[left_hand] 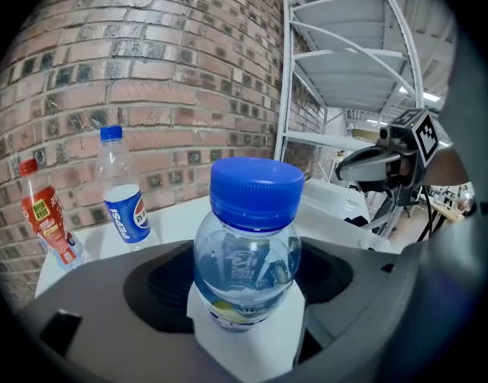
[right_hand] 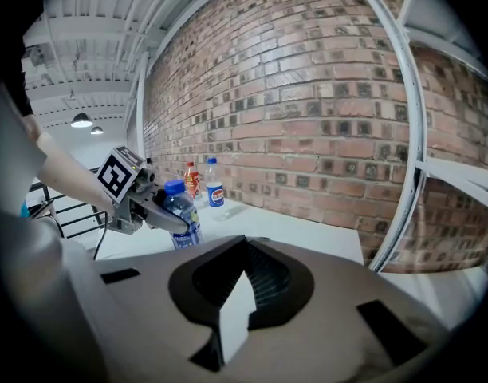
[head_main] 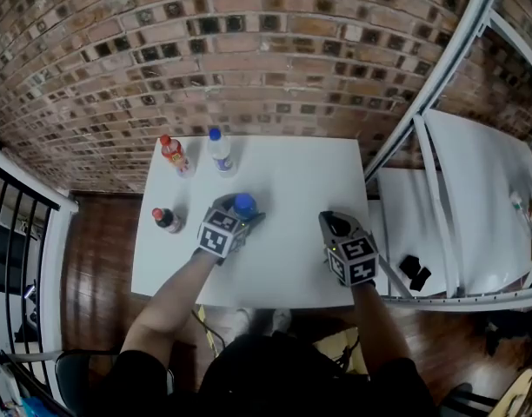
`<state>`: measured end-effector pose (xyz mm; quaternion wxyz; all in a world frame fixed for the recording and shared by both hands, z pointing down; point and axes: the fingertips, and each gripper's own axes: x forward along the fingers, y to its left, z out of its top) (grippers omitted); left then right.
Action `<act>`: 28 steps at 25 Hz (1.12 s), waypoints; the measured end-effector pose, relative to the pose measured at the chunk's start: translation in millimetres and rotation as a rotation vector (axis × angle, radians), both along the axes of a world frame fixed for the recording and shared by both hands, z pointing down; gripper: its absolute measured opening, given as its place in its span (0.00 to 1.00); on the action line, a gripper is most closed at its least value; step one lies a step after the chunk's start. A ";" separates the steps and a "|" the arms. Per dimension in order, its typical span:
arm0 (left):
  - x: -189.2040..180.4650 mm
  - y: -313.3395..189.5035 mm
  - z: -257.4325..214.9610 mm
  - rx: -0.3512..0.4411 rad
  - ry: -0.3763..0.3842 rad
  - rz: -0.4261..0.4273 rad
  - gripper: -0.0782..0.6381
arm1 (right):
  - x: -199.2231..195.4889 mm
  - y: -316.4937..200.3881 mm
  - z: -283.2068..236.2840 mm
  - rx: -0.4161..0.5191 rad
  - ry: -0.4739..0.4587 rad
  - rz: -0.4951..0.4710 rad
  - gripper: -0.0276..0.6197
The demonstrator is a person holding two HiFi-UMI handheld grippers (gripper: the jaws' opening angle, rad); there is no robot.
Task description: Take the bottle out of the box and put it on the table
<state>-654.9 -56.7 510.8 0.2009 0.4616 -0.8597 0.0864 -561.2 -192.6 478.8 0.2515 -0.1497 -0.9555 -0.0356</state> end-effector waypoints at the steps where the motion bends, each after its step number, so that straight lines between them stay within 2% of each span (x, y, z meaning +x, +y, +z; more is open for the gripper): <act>1: -0.8 0.7 -2.1 0.001 -0.009 -0.007 0.62 | 0.5 0.3 -0.8 -0.002 -0.001 0.003 0.05; 4: 4.5 9.9 -12.3 0.037 -0.022 -0.062 0.73 | 10.3 3.2 -2.5 -0.006 0.004 0.004 0.05; 6: 4.0 9.6 -29.4 0.074 -0.030 -0.064 0.73 | 11.2 1.2 -11.9 0.000 -0.017 0.011 0.05; 11: 15.6 9.7 -67.2 0.106 -0.064 0.000 0.73 | 14.4 -4.4 -42.3 0.006 -0.080 0.044 0.05; 16: 42.7 33.0 -110.4 0.212 -0.143 0.009 0.72 | 31.1 -7.4 -57.7 -0.001 -0.118 0.057 0.05; 19: 44.1 62.2 -134.9 0.270 -0.211 -0.059 0.57 | 37.0 -7.2 -64.0 -0.014 -0.134 0.070 0.05; 20: 41.2 75.1 -145.6 0.301 -0.240 -0.103 0.38 | 38.0 -6.6 -67.5 -0.021 -0.142 0.075 0.05; 21: 38.5 86.7 -154.9 0.333 -0.257 -0.140 0.12 | 38.4 -5.6 -71.6 -0.028 -0.152 0.078 0.05; 23: 35.0 102.0 -164.1 0.375 -0.247 -0.173 0.11 | 38.0 -1.7 -79.6 -0.042 -0.169 0.082 0.05; 28: 32.3 125.2 -168.0 0.388 -0.223 -0.204 0.11 | 40.0 16.7 -88.3 -0.064 -0.199 0.061 0.05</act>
